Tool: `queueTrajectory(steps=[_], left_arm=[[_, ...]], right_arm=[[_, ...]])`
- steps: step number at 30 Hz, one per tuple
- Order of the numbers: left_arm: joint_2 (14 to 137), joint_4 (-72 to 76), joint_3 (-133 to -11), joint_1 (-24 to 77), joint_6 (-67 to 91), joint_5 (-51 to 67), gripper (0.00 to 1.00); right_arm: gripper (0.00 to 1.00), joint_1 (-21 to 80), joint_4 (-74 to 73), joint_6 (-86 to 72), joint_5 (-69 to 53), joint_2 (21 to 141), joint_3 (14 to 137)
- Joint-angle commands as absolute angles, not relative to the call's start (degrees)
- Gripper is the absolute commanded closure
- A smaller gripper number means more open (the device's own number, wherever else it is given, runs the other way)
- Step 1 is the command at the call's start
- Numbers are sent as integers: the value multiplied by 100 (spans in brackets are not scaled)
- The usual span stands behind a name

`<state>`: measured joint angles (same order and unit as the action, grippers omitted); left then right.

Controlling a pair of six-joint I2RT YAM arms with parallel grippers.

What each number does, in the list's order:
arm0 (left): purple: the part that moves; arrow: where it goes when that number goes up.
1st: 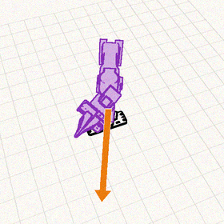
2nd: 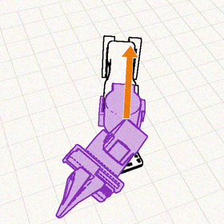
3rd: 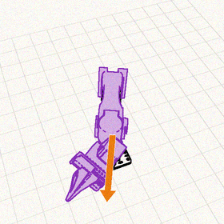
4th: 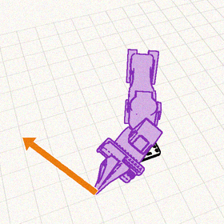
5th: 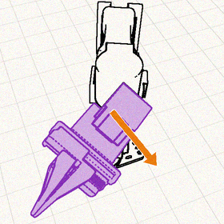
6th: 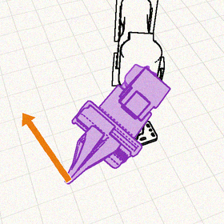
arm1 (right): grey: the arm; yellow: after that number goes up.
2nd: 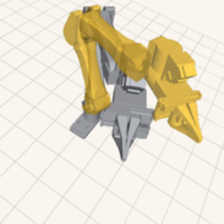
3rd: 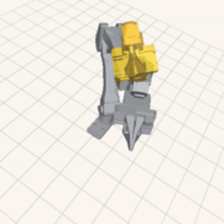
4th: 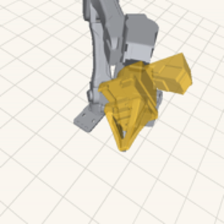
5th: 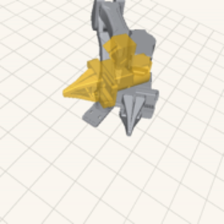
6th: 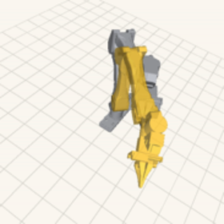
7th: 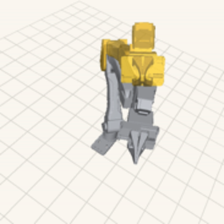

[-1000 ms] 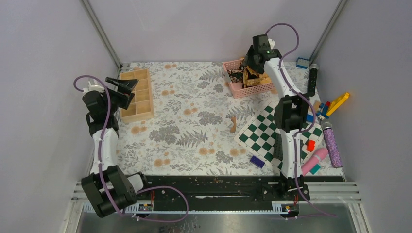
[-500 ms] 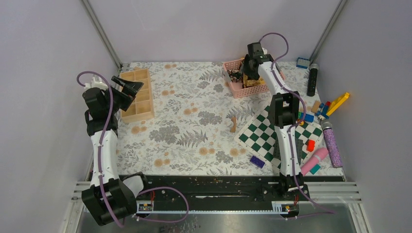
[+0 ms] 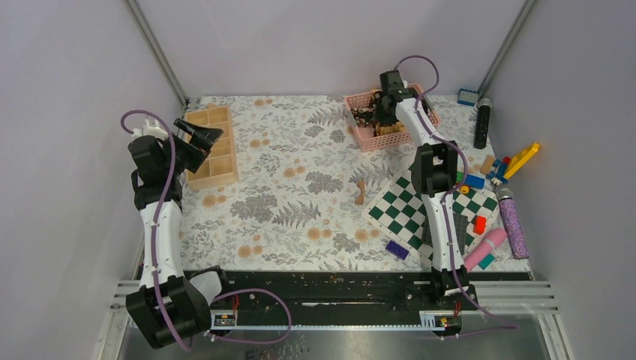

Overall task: Roll the ties
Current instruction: Pick up the tie from the bin.

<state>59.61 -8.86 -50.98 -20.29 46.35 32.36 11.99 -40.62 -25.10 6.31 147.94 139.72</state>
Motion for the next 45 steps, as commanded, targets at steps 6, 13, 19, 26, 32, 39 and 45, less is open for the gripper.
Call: queueTrajectory(steps=[6,13,19,26,32,39,45], left_arm=[[5924,-756,-5178,-2003,4596,3384,1],[5889,-776,-5302,-1907,4616,3364,1],[5907,-811,-5366,-1792,4588,3336,1],[5898,-890,-5396,-1707,4554,3299,1],[5889,-925,-5392,-1679,4526,3286,1],[5994,-921,-5383,-1575,4524,3222,1],[6070,-927,-5389,-1408,4526,3184,1]], right_arm=[[98,1215,-3401,-2263,36,13774,13621],[100,1211,-2929,-2306,-579,12881,13517],[100,1205,-2766,-2340,-743,12426,13305],[100,1204,-2765,-2325,-771,12374,13171],[100,1207,-2770,-2329,-821,12464,13096],[73,1254,-3693,-1818,-1699,13121,13968],[22,1100,-3890,-2302,-346,13025,13620]])
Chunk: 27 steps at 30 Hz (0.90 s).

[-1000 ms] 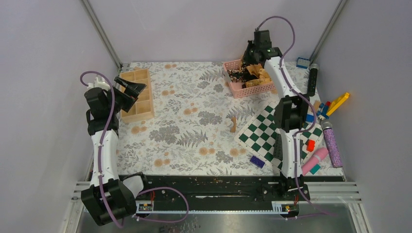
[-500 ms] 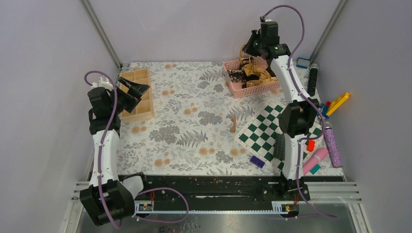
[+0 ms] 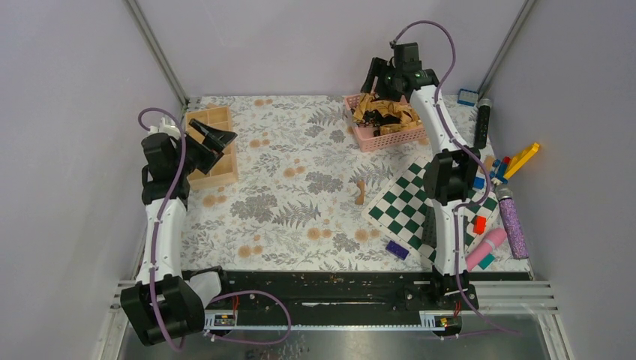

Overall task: Roll the ties
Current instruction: Pick up the tie from the bin.

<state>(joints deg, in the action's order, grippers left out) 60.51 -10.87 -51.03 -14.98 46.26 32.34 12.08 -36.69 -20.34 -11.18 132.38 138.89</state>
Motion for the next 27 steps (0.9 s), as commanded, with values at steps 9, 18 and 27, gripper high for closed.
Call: queueTrajectory(steps=[9,18,27], left_arm=[[6083,-923,-5366,-1363,4492,3223,1],[6157,-921,-5296,-1345,4474,3256,1],[6249,-917,-5307,-1277,4474,3287,1]], right_arm=[[24,623,-3763,-3956,442,13125,13392],[28,343,-3885,-5316,-159,13581,13319],[30,343,-2688,-7153,-423,13421,12078]])
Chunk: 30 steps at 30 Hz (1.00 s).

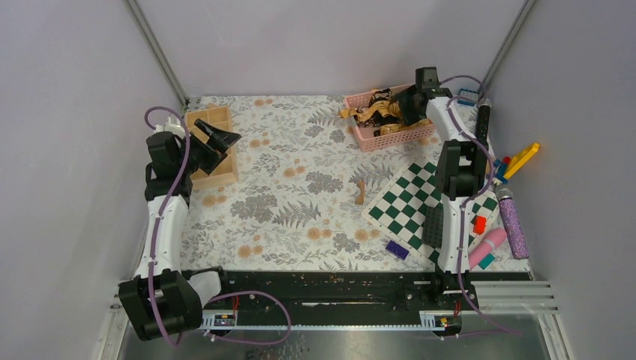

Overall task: Roll the ties
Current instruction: Pick up the tie from the bin.

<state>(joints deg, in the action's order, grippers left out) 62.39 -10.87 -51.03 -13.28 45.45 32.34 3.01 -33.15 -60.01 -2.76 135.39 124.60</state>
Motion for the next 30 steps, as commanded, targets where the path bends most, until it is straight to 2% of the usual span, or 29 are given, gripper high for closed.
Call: queueTrajectory(steps=[1,6,10,18,23,28,30], left_arm=[[6258,-922,-5308,-1267,4473,3286,1],[6284,-918,-5322,-1218,4474,3297,1],[6302,-923,-5339,-1205,4465,3324,1],[6383,-925,-5359,-1171,4464,3348,1],[6434,-923,-5421,-1134,4465,3357,1],[6410,-922,-5415,-1120,4456,3375,1],[6410,-922,-5398,-1110,4456,3375,1]], right_arm=[[30,343,-2593,-7360,-400,13397,11950],[28,343,-2002,-8141,-240,13334,11416],[27,338,-1762,-8444,-420,13575,11513],[29,343,-975,-8487,-211,13328,11039],[29,325,-1090,-8635,-445,13673,11466],[36,326,-1094,-8640,-483,13824,11698],[41,319,-1098,-8583,-401,13822,11738]])
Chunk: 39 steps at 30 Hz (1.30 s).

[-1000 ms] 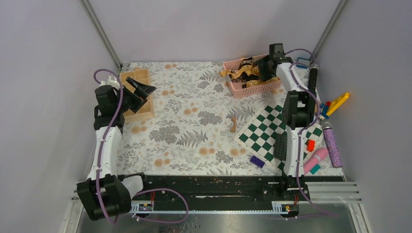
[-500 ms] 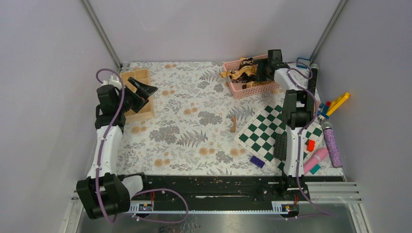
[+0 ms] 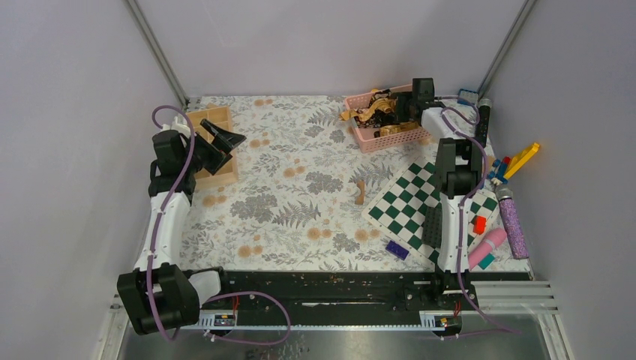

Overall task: Roll the ties
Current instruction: Pick up the tie from the bin.

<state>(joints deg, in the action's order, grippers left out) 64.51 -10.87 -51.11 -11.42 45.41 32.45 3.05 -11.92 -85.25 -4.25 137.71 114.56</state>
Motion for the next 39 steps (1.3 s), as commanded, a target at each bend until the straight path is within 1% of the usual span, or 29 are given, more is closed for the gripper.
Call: queueTrajectory(steps=[1,5,7,10,15,16,24,30,33,35,38,39], left_arm=[[6409,-923,-5396,-1118,4456,3379,1],[6407,-921,-5372,-1107,4447,3403,1],[6392,-922,-5362,-1102,4439,3409,1],[6348,-931,-5340,-1107,4425,3415,1],[6322,-926,-5292,-1103,4445,3437,1],[6315,-930,-5283,-1108,4451,3437,1],[6256,-901,-5230,-1093,4504,3443,1],[6232,-868,-5171,-1066,4531,3444,1],[6258,-786,-5143,-1034,4591,3445,1],[6284,-751,-5138,-1004,4620,3436,1],[6310,-735,-5133,-927,4636,3406,1],[6312,-738,-5133,-907,4640,3397,1]], right_arm=[[43,324,-1101,-8548,-380,13831,11783],[47,319,-1326,-8495,-421,13981,12071],[54,316,-1364,-8457,-459,14042,12176],[68,310,-1362,-8329,-521,14038,12220],[92,298,-1362,-7819,-497,13690,12061],[99,293,-1365,-7722,-482,13598,12006],[100,290,-1482,-7046,-593,12932,11439],[100,290,-1090,-6665,-764,12102,10058],[100,311,-945,-6475,-1127,11896,9620],[100,348,-1028,-6284,-1361,11873,9535],[100,409,-1445,-5840,-1547,12034,9783],[98,413,-1603,-5716,-1501,12088,9887]])
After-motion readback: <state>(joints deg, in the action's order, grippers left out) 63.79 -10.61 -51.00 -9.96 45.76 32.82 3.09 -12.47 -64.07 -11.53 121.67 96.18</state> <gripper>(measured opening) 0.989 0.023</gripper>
